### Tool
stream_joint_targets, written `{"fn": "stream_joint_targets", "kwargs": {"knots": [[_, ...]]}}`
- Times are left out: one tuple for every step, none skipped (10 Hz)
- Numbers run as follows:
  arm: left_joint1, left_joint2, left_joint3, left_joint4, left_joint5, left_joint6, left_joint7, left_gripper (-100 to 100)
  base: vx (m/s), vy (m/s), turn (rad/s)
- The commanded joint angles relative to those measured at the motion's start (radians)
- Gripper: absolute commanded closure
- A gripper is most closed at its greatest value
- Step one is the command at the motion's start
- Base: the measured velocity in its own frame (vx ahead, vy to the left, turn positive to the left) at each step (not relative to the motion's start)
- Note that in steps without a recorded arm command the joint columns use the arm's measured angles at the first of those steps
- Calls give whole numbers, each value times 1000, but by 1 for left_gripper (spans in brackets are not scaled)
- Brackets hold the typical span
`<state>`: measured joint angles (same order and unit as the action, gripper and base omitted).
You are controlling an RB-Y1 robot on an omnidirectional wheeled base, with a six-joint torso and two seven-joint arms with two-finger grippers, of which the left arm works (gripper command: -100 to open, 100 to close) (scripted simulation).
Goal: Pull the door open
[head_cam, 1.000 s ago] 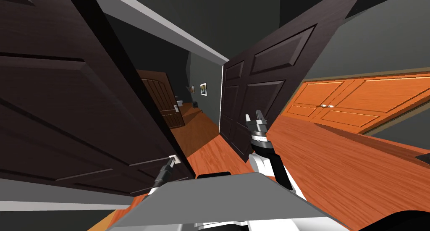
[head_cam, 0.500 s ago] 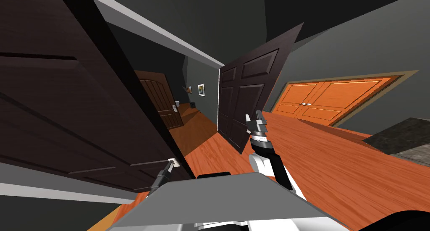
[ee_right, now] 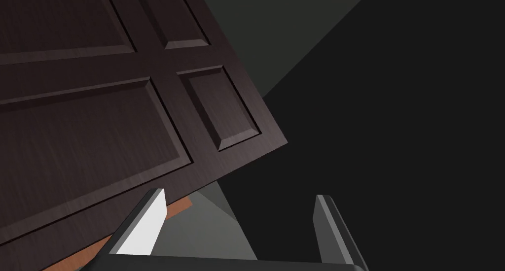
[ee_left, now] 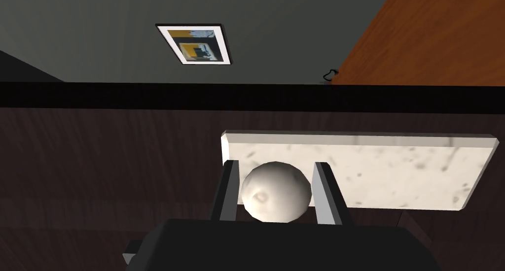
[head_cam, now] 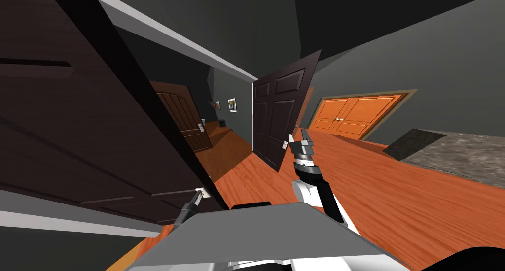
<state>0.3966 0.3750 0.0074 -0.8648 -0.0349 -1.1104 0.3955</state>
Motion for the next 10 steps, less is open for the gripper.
{"fn": "stream_joint_targets", "kwargs": {"knots": [[6,9,-1,5,-2,-18,6,100,-220,83,-156],[8,16,-2,15,-4,-33,12,100,-237,44,-184],[8,20,-3,21,-5,-42,15,100,-223,30,-126],[9,25,-5,28,-7,-52,18,100,-221,23,-94],[10,21,-7,17,-7,-40,16,100,-99,7,-14],[8,25,-10,28,-11,-47,21,100,-152,28,-105],[5,27,-11,34,-12,-52,23,100,-205,33,-157],[1,30,-13,40,-13,-57,25,100,-210,52,-142],[-3,34,-14,47,-15,-63,28,100,-199,46,-132],[-7,37,-15,55,-16,-69,31,100,-190,75,-138]]}}
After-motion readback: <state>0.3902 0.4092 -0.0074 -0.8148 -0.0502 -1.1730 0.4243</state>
